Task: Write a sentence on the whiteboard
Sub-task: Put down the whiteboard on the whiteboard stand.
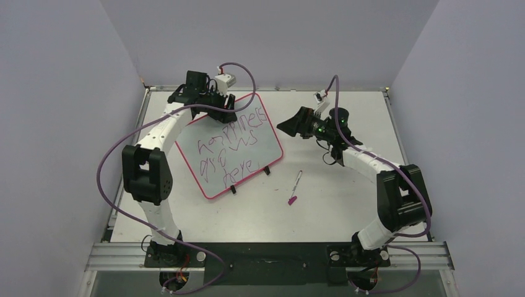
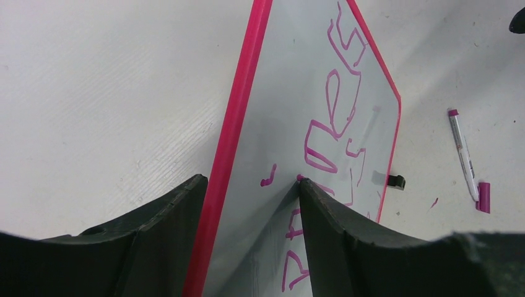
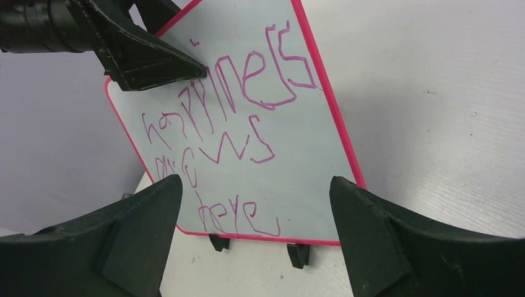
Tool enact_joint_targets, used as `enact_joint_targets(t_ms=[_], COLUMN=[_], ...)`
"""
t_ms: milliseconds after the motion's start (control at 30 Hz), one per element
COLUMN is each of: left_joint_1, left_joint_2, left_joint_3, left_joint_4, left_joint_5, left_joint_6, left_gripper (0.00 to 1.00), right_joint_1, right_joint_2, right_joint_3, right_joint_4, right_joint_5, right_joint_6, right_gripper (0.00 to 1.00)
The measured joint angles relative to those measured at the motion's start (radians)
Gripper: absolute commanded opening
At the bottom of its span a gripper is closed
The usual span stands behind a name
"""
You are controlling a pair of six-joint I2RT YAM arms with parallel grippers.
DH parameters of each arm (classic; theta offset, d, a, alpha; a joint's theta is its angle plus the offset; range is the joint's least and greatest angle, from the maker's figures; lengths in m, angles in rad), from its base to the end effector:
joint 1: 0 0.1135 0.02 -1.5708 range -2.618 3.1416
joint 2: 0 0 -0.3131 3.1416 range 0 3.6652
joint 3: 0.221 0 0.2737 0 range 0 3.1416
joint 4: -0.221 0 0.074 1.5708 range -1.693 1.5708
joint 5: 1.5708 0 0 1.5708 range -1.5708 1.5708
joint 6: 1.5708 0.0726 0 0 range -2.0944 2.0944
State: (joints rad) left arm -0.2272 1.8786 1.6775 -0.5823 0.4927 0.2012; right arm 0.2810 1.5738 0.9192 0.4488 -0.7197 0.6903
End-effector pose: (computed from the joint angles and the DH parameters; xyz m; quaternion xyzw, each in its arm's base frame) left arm 0.4660 -0.1430 0.3200 0.2818 0.8553 -0.2300 0.3691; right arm 0.3664 0.1556 0.2853 -0.0699 0.7563 0.5172 0.3945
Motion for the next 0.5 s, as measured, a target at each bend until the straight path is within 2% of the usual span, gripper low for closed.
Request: enact_joint_targets(t_ms=[100, 333, 500], left_joint_1=[-0.003, -0.005, -0.002], left_joint_2=[0.0, 0.0, 0.0], left_joint_3=[-0.003, 0.0, 0.058], left_joint_4=[0.011, 0.032, 0.032], left_joint_5=[-0.016, -0.067, -0.091], left_joint_6=[-0.004, -0.003, 0.001], left_gripper=[0.56, 0.58, 0.58], right_joint_1=[0.0, 0.0, 0.0], right_joint_2=[0.022, 0.058, 0.06], right_joint_3=[0.0, 0.0, 0.0], right_joint_4=[0.0, -0.001, 0.002], right_joint_5=[0.002, 0.006, 0.006], right_joint_6=[0.0, 0.003, 0.003], right_gripper=[0.84, 0.84, 0.85])
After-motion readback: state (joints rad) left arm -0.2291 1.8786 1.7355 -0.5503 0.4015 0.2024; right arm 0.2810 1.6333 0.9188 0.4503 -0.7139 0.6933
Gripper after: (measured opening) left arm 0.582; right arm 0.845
